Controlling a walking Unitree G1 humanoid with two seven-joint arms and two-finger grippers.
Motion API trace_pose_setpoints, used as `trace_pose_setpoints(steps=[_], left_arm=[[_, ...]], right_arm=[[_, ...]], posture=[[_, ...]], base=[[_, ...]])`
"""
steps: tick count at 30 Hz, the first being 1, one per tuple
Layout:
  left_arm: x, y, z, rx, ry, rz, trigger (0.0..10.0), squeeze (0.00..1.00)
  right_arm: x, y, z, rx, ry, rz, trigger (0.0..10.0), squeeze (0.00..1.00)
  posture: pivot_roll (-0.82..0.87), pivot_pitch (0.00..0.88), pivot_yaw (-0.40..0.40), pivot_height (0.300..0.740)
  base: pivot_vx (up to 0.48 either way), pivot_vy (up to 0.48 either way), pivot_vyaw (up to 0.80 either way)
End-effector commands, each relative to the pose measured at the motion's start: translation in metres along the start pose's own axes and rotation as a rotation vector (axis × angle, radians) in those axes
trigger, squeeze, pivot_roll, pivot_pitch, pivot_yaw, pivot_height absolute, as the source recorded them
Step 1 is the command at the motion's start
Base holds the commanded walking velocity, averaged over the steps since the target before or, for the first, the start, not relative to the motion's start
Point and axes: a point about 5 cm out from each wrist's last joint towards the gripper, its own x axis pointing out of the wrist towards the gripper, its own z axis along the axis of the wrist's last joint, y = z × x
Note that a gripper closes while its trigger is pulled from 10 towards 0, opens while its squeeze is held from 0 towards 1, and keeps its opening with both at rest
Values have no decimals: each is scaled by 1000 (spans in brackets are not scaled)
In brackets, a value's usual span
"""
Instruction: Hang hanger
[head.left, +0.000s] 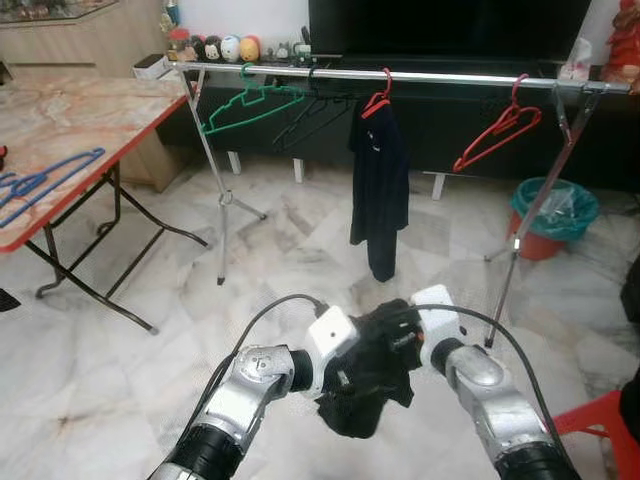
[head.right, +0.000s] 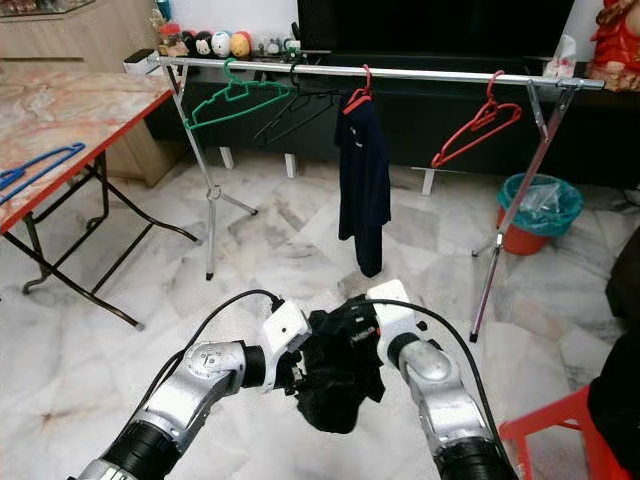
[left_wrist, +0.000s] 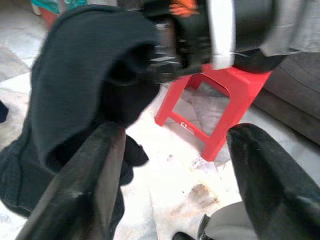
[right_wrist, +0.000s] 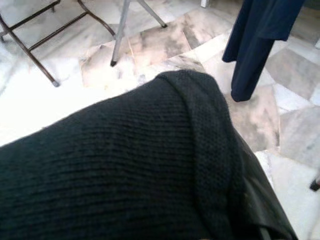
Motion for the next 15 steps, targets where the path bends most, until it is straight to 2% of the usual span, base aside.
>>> trace_pose_setpoints(steps=[1,2,5,6,7,15], left_arm=[[-2,-1,0,10,12,-9,10000,1000],[-2,1,3,9,-5,-1,10000,1000],[0,3,8,36,-21,23,10000,1000],[1,4,9,51,-21,35,10000,682],[2,6,12,84,-18,60,10000,0],[4,14,19,147,-62,187,10000,0]], right_arm=[[2,2,20,6,-65,-12,10000,0],[3,8,25,-1,-80,9,10000,0],[4,15,29,1,-93,33,10000,0],[4,17,30,1,-93,36,10000,0],[3,19,31,-1,-94,40,10000,0],[0,17,30,-8,-74,39,10000,0]], posture=[[2,0,104,740],[-1,0,108,740],[-1,0,111,740],[-2,0,112,740],[-3,0,113,740],[-10,0,113,740]], base=[[0,0,0],[0,0,0],[0,0,0],[0,0,0],[0,0,0],[0,0,0]])
